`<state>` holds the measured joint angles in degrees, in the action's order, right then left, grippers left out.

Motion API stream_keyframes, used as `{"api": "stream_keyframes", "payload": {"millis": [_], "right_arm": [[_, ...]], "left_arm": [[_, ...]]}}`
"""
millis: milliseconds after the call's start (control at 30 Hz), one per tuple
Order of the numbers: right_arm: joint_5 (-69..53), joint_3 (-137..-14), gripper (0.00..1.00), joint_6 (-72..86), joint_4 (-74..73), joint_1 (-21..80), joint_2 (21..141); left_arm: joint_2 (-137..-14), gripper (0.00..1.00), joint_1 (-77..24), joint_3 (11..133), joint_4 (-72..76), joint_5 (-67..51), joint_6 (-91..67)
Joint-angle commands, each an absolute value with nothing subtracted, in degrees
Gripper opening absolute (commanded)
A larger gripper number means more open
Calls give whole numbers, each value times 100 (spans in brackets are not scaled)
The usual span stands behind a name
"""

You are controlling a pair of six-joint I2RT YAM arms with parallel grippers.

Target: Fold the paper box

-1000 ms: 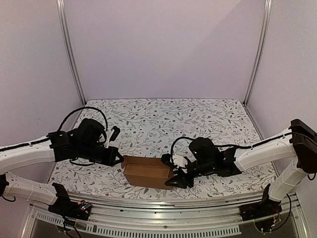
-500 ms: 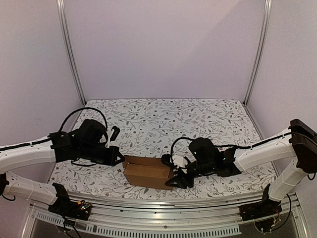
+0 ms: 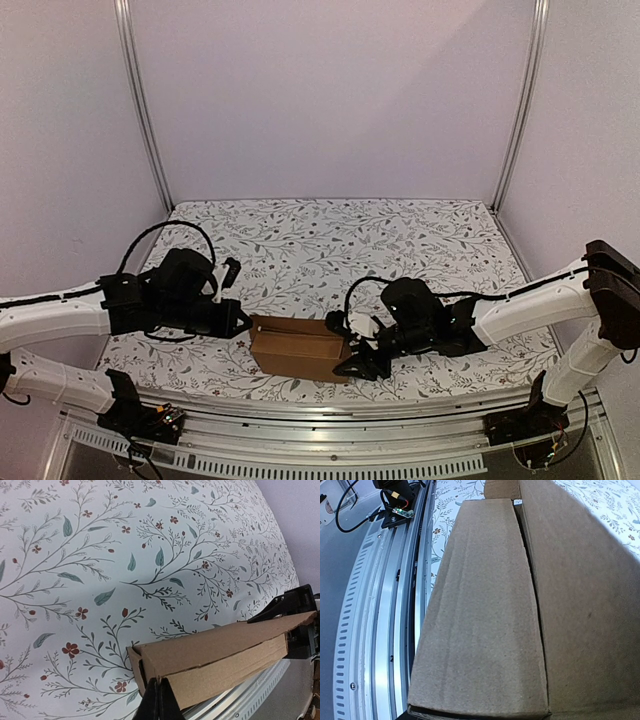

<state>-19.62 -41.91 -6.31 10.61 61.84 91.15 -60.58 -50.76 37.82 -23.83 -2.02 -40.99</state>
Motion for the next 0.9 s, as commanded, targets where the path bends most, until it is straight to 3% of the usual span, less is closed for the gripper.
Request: {"api": "stream_keyframes", "payload": {"millis": [0, 233, 467, 867], "right_arm": [[-1900, -4210, 39, -584, 1099, 6181, 9237], [-1722, -4255, 39, -528, 1092, 6182, 9263], [-1542, -4336, 48, -471, 1131, 6185, 9342], [-1327, -4389, 74, -291, 1191, 6229, 9183]], "left_arm": [[-6038, 0, -5326, 3543, -2583, -480, -4162], [-5827, 0, -5386, 3397, -2671, -475, -4283], [-5720, 0, -5481, 3260, -2646, -412, -4422], [-5670, 0, -5607, 3184, -2569, -210, -4535]]}}
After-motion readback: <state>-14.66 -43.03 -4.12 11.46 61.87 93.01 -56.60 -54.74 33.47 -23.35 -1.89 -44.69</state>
